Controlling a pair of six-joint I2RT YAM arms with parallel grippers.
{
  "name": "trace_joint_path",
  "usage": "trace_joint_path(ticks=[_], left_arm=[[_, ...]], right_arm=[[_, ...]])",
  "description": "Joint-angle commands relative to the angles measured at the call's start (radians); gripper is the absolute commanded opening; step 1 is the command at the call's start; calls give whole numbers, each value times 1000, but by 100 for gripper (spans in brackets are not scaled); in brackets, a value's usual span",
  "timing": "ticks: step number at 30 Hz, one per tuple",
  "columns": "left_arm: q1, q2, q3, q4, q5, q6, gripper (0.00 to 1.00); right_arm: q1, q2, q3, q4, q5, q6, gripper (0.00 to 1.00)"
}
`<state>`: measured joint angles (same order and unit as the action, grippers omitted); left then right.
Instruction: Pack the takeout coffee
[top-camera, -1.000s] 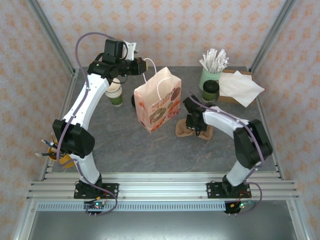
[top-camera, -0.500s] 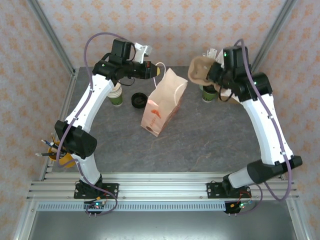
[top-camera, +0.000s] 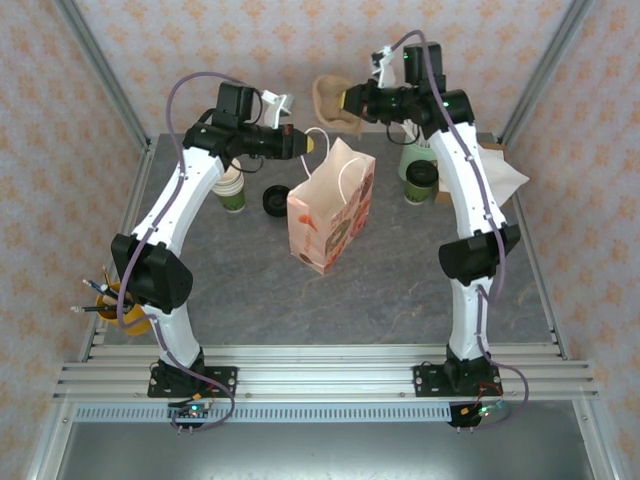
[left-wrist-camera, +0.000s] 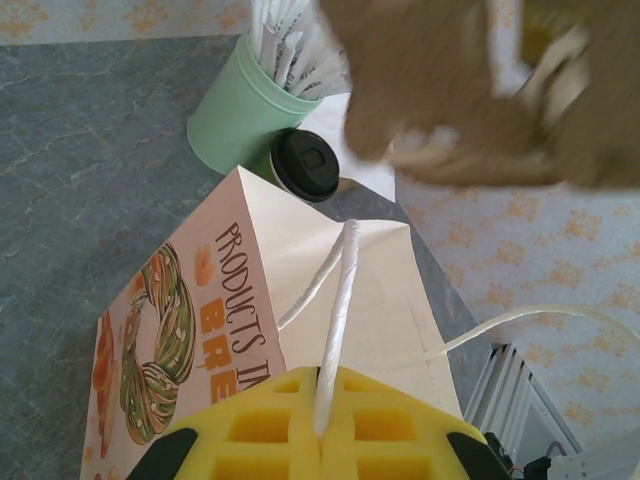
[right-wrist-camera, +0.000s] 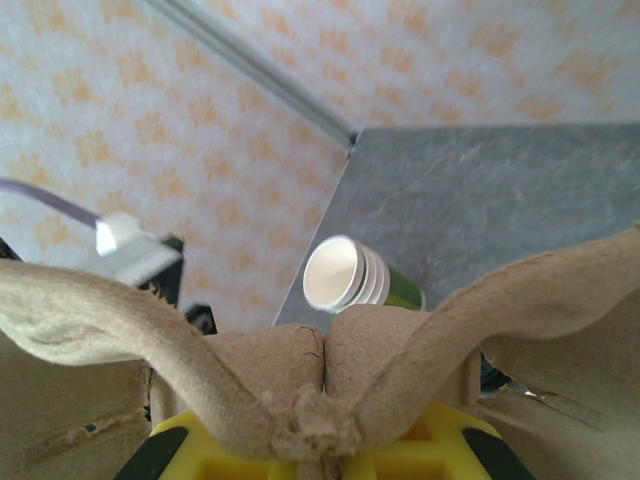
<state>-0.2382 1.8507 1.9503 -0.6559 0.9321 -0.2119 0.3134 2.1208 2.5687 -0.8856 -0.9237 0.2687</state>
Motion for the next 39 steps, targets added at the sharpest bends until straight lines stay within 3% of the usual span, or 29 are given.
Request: trace_joint_path(ticks=[1, 11, 19, 24, 28, 33, 39], left_arm=[[18, 10, 14, 47, 29, -13, 0], [60, 11, -3, 66, -113, -88, 0], [67, 37, 39, 104, -85, -137, 0], [58, 45, 55, 131, -57, -163, 0], [46, 45, 40, 139, -110, -203, 0], [44, 50, 24, 202, -109, -290, 0], [28, 48, 27, 209, -111, -296, 0]], right_arm=[[30, -11, -23, -20, -139, -74, 2], [47, -82, -183, -185, -154, -164, 0], [113, -24, -119, -495, 234, -319, 0], [204, 31, -81, -568, 434, -358, 0], [259, 32, -100, -450, 521, -332, 0], [266, 94, -56, -511, 625, -270, 0], [272, 101, -121, -469, 643, -122, 0]])
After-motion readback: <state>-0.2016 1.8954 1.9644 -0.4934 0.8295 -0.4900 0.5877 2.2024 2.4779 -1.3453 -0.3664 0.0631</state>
